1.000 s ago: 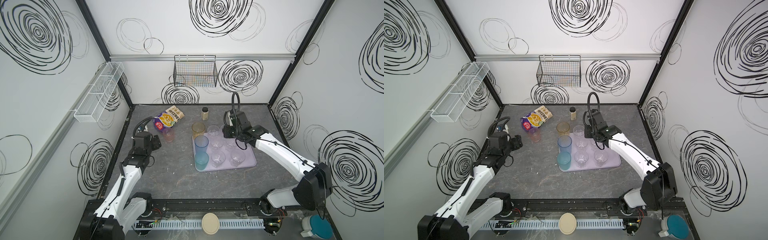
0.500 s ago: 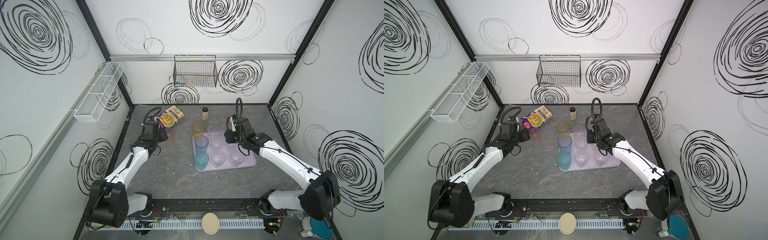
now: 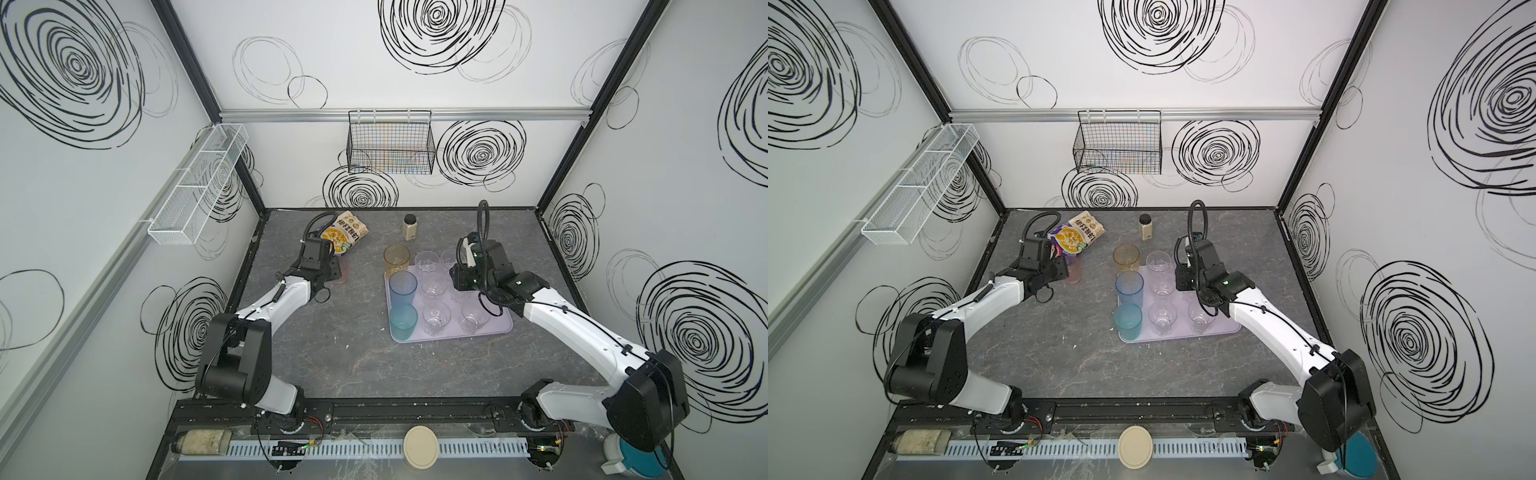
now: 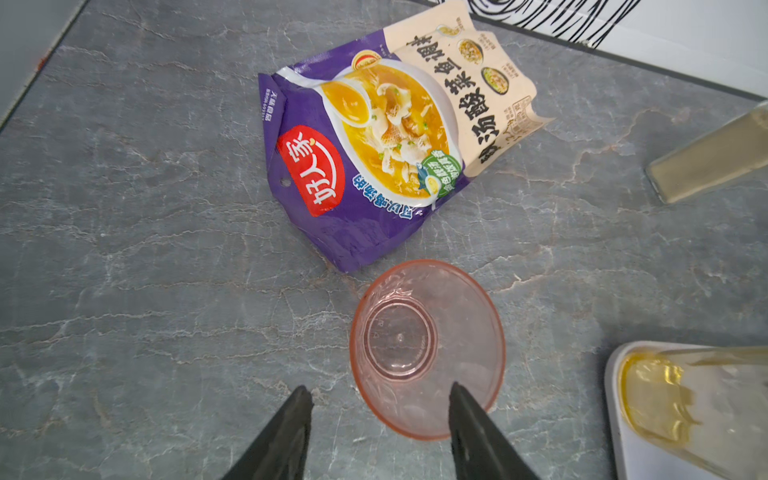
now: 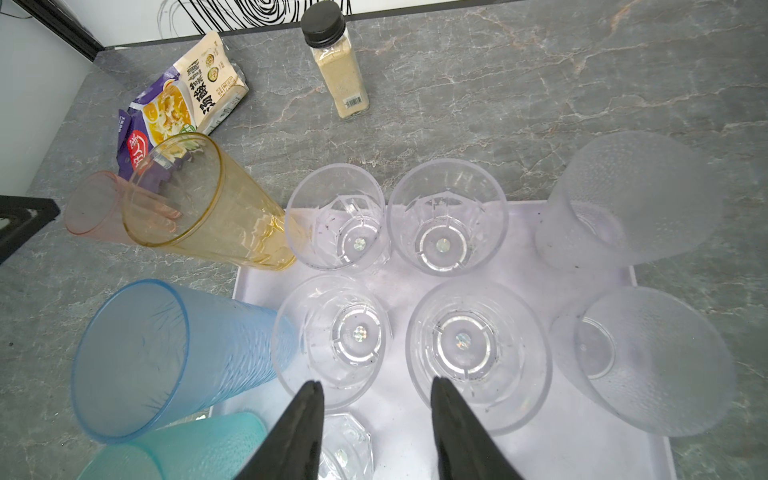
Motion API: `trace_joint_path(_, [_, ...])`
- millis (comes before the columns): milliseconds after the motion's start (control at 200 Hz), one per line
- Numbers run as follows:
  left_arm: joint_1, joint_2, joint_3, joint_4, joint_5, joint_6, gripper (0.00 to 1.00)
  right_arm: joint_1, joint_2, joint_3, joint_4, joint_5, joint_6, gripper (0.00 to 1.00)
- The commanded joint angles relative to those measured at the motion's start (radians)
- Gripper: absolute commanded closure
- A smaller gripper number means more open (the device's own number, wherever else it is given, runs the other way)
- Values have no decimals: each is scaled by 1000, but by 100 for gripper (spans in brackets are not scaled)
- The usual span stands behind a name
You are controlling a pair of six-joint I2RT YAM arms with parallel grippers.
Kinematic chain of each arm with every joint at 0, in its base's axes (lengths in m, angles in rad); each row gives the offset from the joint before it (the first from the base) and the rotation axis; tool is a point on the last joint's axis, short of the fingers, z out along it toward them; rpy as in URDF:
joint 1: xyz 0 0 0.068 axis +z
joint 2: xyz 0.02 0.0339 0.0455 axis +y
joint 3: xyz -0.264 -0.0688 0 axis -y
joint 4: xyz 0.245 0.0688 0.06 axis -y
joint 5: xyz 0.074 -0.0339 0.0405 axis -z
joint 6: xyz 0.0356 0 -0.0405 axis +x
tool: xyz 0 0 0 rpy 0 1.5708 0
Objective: Place the glasses into the tray
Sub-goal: 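Grasp the pink cup with the left gripper while the right moves over the tray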
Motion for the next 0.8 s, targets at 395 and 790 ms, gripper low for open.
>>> trace_joint_path(395, [4, 113, 33, 39, -59, -1, 84, 0, -33, -35, 63, -29, 24, 52])
trace_joint_path(790, [-63, -187, -62, -77, 61, -21, 96, 51, -6, 28, 58, -30, 58, 53])
